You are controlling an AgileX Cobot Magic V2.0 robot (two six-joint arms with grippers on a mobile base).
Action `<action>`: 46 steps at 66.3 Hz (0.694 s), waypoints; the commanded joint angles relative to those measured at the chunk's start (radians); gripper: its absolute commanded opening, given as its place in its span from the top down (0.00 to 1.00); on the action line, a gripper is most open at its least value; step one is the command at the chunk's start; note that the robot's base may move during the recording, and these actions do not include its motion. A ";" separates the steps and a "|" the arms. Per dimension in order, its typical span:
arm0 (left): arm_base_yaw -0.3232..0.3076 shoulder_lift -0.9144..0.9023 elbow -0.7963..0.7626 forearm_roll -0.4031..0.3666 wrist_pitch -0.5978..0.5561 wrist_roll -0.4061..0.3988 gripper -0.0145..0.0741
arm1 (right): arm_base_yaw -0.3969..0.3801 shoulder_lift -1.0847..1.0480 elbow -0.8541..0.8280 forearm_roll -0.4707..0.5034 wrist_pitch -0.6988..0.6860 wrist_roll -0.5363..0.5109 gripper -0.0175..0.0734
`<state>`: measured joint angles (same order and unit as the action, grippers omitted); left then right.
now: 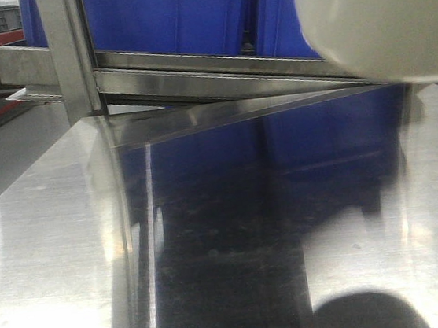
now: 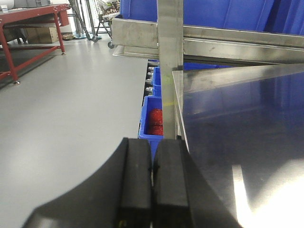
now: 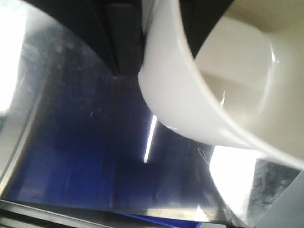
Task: Move white bin to right shelf second layer
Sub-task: 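Close the right gripper on the bin rim and lift it up, then hold the bin raised in the right gripper while backing away from the table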
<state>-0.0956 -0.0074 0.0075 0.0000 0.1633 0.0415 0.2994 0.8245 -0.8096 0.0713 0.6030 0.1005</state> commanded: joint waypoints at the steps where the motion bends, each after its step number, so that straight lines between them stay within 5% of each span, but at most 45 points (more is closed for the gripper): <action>1: -0.006 -0.003 0.037 0.000 -0.086 -0.003 0.74 | 0.000 -0.047 0.002 -0.002 -0.127 -0.005 0.75; 46: -0.006 -0.003 0.037 0.000 -0.086 -0.003 0.74 | 0.000 -0.070 0.008 -0.002 -0.141 -0.005 0.75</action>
<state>-0.0956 -0.0074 0.0075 0.0000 0.1633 0.0415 0.2994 0.7676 -0.7687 0.0713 0.5629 0.1005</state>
